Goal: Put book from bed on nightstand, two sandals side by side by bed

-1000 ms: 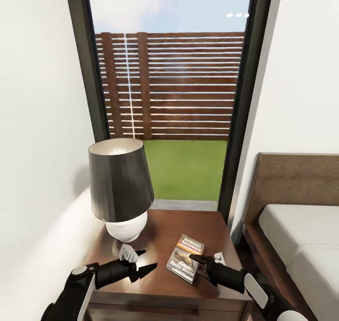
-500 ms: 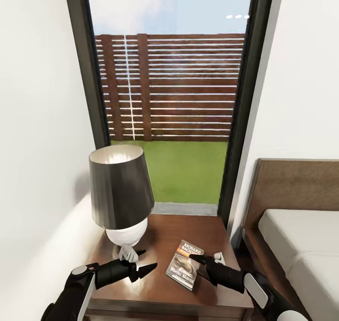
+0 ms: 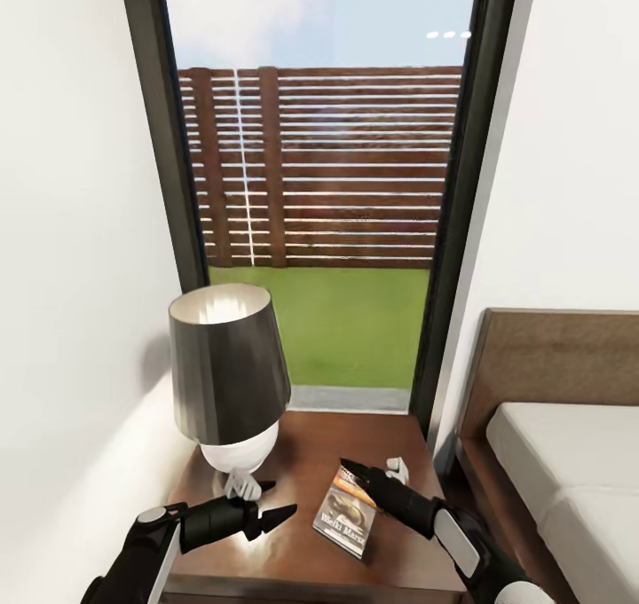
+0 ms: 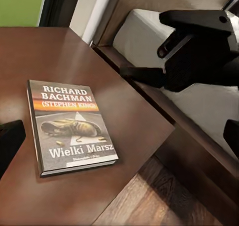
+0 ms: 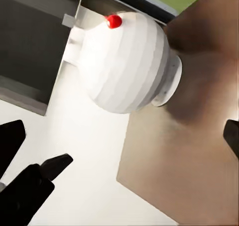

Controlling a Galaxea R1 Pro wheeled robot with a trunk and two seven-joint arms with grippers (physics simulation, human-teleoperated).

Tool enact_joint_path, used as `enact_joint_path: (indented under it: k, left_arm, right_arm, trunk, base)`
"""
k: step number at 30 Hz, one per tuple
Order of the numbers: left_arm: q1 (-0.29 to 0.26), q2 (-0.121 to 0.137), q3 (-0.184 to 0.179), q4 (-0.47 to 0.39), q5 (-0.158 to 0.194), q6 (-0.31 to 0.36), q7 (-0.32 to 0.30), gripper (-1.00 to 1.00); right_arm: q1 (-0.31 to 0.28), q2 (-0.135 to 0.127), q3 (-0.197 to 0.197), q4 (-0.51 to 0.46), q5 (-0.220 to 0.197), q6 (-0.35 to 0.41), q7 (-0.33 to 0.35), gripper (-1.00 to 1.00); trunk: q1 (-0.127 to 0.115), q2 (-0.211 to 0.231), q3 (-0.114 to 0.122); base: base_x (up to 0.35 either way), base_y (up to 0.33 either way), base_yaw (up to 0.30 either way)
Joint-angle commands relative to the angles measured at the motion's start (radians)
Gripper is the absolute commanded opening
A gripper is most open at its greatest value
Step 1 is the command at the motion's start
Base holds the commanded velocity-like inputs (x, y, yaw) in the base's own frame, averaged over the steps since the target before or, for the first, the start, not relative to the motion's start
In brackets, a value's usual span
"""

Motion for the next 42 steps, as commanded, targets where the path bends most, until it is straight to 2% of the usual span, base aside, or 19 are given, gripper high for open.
enact_joint_path:
  k: [1,4,5,7,8,9,12,13,15,18,19,21,24,26,30,37,39,42]
  left_arm:
    - [-0.001,-0.002,0.005,-0.001,-0.007,0.011,-0.008,1.00]
    - [-0.001,-0.001,0.004,0.000,-0.007,0.011,-0.008,1.00]
    - [-0.001,0.001,0.004,0.001,-0.007,0.011,-0.009,1.00]
    - [-0.001,0.004,0.005,0.002,-0.007,0.011,-0.010,1.00]
    - [-0.001,0.006,0.005,0.003,-0.007,0.010,-0.011,1.00]
    - [-0.001,0.009,0.005,0.004,-0.007,0.010,-0.011,1.00]
    - [0.000,0.019,0.005,0.006,-0.007,0.010,-0.011,1.00]
    - [0.000,0.021,0.005,0.006,-0.007,0.010,-0.011,1.00]
    - [0.000,0.022,0.005,0.006,-0.007,0.009,-0.011,1.00]
    - [0.001,0.025,0.005,0.006,-0.007,0.009,-0.011,1.00]
    - [0.002,0.026,0.006,0.008,-0.007,0.009,-0.011,1.00]
    - [0.002,0.026,0.006,0.010,-0.007,0.009,-0.011,1.00]
    - [0.002,0.026,0.007,0.034,-0.007,0.006,-0.010,1.00]
    - [0.002,0.026,0.007,0.039,-0.008,0.005,-0.010,1.00]
    - [0.002,0.026,0.007,0.045,-0.009,0.005,-0.008,1.00]
    - [0.002,0.026,0.007,0.099,-0.010,0.001,0.000,1.00]
    - [0.002,0.026,0.006,0.112,-0.011,0.001,0.001,1.00]
    - [0.002,0.026,0.005,0.133,-0.013,0.000,0.004,1.00]
  right_arm:
    - [0.000,-0.001,0.005,-0.009,-0.009,-0.001,-0.001,1.00]
    - [0.002,-0.005,0.005,-0.052,0.002,-0.020,0.000,1.00]
    - [0.004,-0.008,0.005,-0.061,0.020,-0.027,0.000,1.00]
    - [0.007,-0.061,0.004,-0.062,0.086,-0.098,0.002,1.00]
    - [0.009,-0.102,0.004,-0.059,0.129,-0.164,0.003,1.00]
    - [0.009,-0.127,0.004,-0.056,0.157,-0.203,0.003,1.00]
    - [0.010,-0.167,0.004,-0.045,0.217,-0.271,0.003,1.00]
    - [0.010,-0.173,0.004,-0.031,0.226,-0.280,0.003,1.00]
    - [0.010,-0.176,0.004,-0.009,0.232,-0.286,0.004,1.00]
    - [0.010,-0.180,0.004,0.080,0.239,-0.294,0.005,1.00]
    - [0.010,-0.183,0.003,0.139,0.241,-0.297,0.005,1.00]
    - [0.010,-0.183,0.003,0.146,0.241,-0.297,0.005,1.00]
    - [0.010,-0.183,0.003,0.178,0.241,-0.387,0.005,1.00]
    - [0.010,-0.184,0.003,0.245,0.242,-0.421,0.007,1.00]
    - [0.010,-0.199,0.003,0.326,0.243,-0.443,0.074,1.00]
    - [0.010,-0.222,0.002,0.354,0.240,-0.454,0.152,1.00]
    - [0.010,-0.230,0.002,0.368,0.239,-0.475,0.166,1.00]
    - [0.010,-0.246,0.003,0.450,0.235,-0.521,0.190,1.00]
  trunk:
    - [-0.004,0.007,0.002]
    - [-0.016,0.028,0.012]
    - [-0.019,0.035,0.015]
    - [-0.027,0.049,0.021]
    - [-0.031,0.056,0.024]
    - [-0.035,0.063,0.027]
    - [-0.046,0.084,0.037]
    - [-0.050,0.091,0.040]
    - [-0.058,0.105,0.046]
    - [-0.069,0.126,0.055]
    - [-0.073,0.133,0.059]
    - [-0.081,0.147,0.065]
    - [-0.092,0.168,0.074]
    - [-0.100,0.182,0.080]
    - [-0.115,0.210,0.093]
    - [-0.142,0.259,0.115]
    - [-0.150,0.273,0.121]
    - [-0.161,0.294,0.131]
  base:
    - [0.000,0.000,0.000]
    - [0.000,0.000,0.000]
    - [0.000,0.000,0.000]
    - [0.000,0.000,0.000]
    - [0.000,0.000,0.000]
    - [0.000,0.000,0.000]
    - [0.000,0.000,0.000]
    - [0.000,0.000,0.000]
    - [0.000,0.000,0.000]
    - [0.000,0.000,0.000]
    - [0.000,0.000,0.000]
    - [0.000,0.000,0.000]
    - [0.000,0.000,0.000]
    - [0.000,0.000,0.000]
    - [0.000,0.000,0.000]
    - [0.000,0.000,0.000]
    - [0.000,0.000,0.000]
    - [0.000,0.000,0.000]
